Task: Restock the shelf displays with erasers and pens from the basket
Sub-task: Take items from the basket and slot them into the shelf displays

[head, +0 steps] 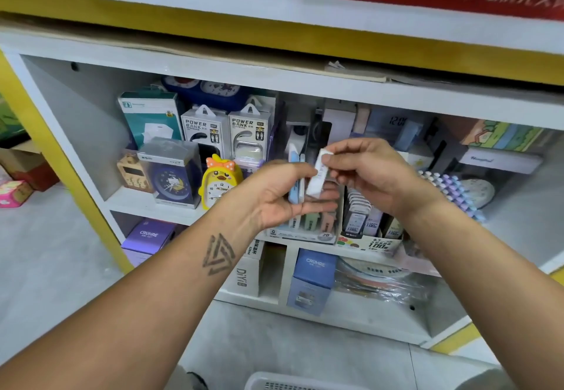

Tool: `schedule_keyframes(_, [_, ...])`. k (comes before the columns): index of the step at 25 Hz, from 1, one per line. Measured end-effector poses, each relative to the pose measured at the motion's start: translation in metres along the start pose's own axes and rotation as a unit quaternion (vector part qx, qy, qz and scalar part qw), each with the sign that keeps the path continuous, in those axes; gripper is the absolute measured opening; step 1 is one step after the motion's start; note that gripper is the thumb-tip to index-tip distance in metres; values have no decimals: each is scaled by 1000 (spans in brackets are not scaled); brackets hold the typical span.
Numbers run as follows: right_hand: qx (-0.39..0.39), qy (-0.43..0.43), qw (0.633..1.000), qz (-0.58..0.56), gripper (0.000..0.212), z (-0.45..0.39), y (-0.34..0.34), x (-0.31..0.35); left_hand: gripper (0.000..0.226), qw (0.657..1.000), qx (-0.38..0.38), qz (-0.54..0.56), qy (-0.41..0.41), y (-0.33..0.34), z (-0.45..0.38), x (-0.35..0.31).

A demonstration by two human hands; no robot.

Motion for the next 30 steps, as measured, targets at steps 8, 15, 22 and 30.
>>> schedule_keyframes(8, [125,-171,958,193,23,27,8,10,12,989,-136,4,52,-7,-1,-13])
schedule_keyframes(15, [52,-79,982,163,15,3,18,-3,22,966,-166,-160,114,-17,7,-15])
schedule_keyframes(22, [-56,-146,947,280,10,-25,12,-1,4,976,-209,-2,67,-61,12,-26])
schedule_keyframes(30, [-50,-231,804,545,14,-45,23,-24,13,990,-135,38,12,-66,22,-18])
Point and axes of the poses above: each hand's wrist, its own z-axis away from the middle knuckle, its own y-axis out of the palm, x = y × z, the point moved 4 cm from there along -z, towards the middle knuckle, and after that the axes turned 12 degrees about -y, right-handed, at the moved point
